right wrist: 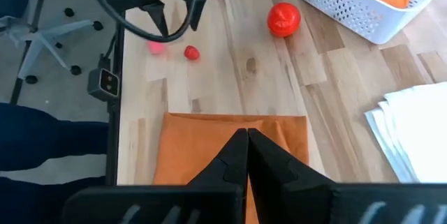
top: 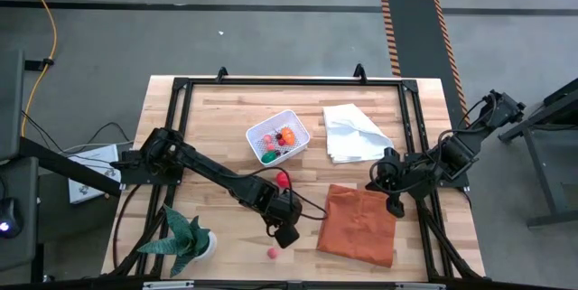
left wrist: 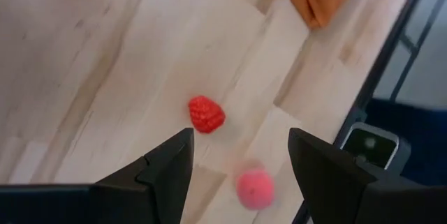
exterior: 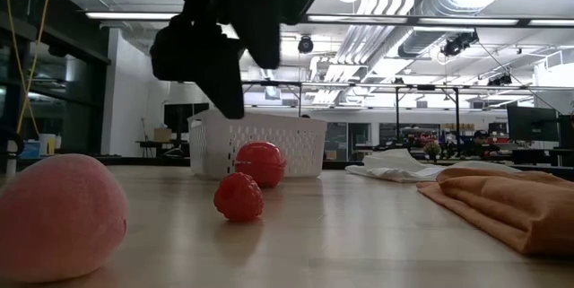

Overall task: Pick and placing Produce into tupperware
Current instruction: Put the apricot in the basket

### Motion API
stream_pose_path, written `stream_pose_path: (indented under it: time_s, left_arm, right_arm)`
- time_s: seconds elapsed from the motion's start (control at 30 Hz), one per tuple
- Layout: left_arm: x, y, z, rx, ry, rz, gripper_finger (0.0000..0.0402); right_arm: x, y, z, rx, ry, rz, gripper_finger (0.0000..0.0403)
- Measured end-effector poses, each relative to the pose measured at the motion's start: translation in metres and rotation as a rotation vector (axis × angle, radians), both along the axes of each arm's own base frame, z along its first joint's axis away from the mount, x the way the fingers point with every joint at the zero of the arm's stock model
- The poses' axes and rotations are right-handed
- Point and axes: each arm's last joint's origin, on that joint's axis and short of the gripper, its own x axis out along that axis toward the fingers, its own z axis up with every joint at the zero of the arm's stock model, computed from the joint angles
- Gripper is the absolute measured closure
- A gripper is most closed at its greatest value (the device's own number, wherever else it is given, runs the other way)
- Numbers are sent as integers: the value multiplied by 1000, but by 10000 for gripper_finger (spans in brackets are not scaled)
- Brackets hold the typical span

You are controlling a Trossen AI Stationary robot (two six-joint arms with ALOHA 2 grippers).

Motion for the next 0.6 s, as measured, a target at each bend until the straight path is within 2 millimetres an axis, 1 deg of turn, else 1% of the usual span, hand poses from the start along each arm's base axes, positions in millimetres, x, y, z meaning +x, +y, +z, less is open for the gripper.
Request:
stream_pose_path:
  time_s: [0.2, 0.33, 0.6]
  left_arm:
    - [-2, -2, 0, 30, -23, -176, 181]
    - [-4, -6, 0, 4, -43, -342, 181]
    - [-12, -19, -1, 47, -113, -689, 181]
  right_arm:
    - [0, 0, 0, -2, 4, 0, 403]
    - [0, 0, 0, -2, 5, 0, 403]
    - [-1, -1, -1, 0, 13, -5, 403]
